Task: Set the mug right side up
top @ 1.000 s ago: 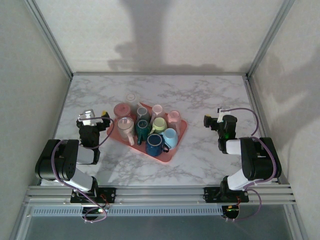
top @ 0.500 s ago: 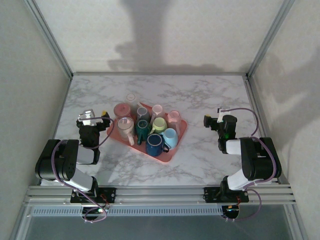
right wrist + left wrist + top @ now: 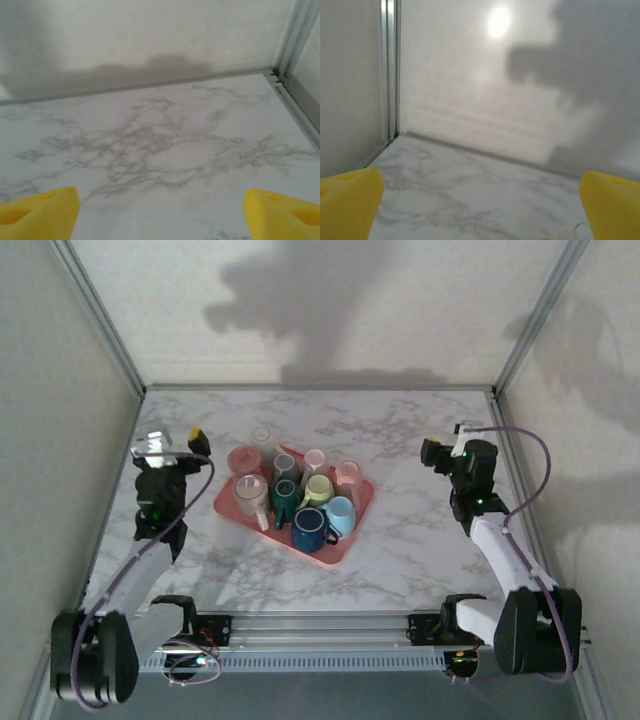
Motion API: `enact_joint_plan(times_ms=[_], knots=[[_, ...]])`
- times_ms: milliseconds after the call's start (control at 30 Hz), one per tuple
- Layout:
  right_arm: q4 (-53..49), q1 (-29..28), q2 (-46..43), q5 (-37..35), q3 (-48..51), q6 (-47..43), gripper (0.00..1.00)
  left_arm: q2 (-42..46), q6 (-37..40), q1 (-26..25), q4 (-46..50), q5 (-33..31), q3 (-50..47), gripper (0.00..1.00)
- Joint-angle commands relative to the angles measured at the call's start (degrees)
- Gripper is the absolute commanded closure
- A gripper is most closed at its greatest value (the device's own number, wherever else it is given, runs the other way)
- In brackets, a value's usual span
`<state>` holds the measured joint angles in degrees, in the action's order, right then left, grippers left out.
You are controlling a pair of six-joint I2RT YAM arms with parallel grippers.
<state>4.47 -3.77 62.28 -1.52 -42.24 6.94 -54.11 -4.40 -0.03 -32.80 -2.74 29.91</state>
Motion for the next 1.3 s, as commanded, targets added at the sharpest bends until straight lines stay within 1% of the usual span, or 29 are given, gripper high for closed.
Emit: enact_joint_plan(times_ms=[0, 133, 200, 267, 367, 500, 567, 667, 767, 867, 900, 1000, 1100, 1200, 1267], knots=[[-21.06, -0.63, -3.52, 7.01, -6.17, 6.16, 0.17, 4.98, -6.02, -0.55, 23.68, 5.58, 6.67, 0.00], [-34.61, -1.38, -4.29, 16.41, -12.25, 7.24, 0.25, 5.01, -12.01, -0.74, 37.31, 13.68, 13.58, 0.01], [-40.05, -2.31, -4.03, 21.45, -14.30, 7.08, 0.28, 3.48, -13.73, -1.25, 42.88, 18.69, 16.33, 0.04], [-44.94, -4.31, -3.70, 24.03, -15.60, 6.88, 0.29, 1.98, -15.49, -3.03, 47.40, 22.71, 18.12, 0.05], [-49.32, -7.08, -3.87, 25.50, -16.08, 6.22, 0.31, 1.13, -16.64, -6.42, 51.63, 24.05, 19.34, 0.06], [-50.73, -10.07, -4.76, 27.87, -14.74, 3.00, 0.36, 1.04, -16.18, -8.44, 53.79, 27.01, 19.02, 0.08], [-49.37, -12.14, -5.55, 28.93, -13.23, 0.23, 0.38, 0.81, -16.03, -8.49, 54.49, 29.71, 18.46, 0.09], [-45.65, -15.03, -6.83, 31.09, -10.62, -4.82, 0.39, -0.17, -16.75, -8.55, 56.36, 32.65, 18.60, 0.12], [-41.97, -17.94, -8.18, 30.88, -7.60, -11.12, 0.41, -0.79, -18.85, -8.67, 58.32, 36.49, 18.92, 0.15], [-36.46, -18.36, -9.37, 31.42, -3.81, -15.49, 0.46, -1.43, -21.37, -9.63, 60.72, 38.21, 18.88, 0.17], [-35.03, -18.32, -9.13, 30.80, -3.34, -15.29, 0.48, -1.53, -21.81, -10.01, 61.28, 38.42, 18.79, 0.18], [-32.63, -18.53, -5.58, 28.87, -4.33, -11.18, 0.50, -1.68, -23.47, -10.92, 61.57, 37.97, 18.03, 0.21], [-33.73, -19.79, 0.24, 26.67, -7.92, -6.12, 0.53, -1.62, -25.00, -11.14, 60.03, 39.04, 16.73, 0.23], [-35.15, -22.64, 4.99, 20.94, -11.02, -2.71, 0.53, -2.30, -26.09, -11.25, 58.91, 39.84, 16.34, 0.23], [-35.41, -23.45, 7.59, 18.36, -12.31, 0.05, 0.53, -3.18, -26.35, -11.22, 58.64, 40.73, 16.65, 0.24]])
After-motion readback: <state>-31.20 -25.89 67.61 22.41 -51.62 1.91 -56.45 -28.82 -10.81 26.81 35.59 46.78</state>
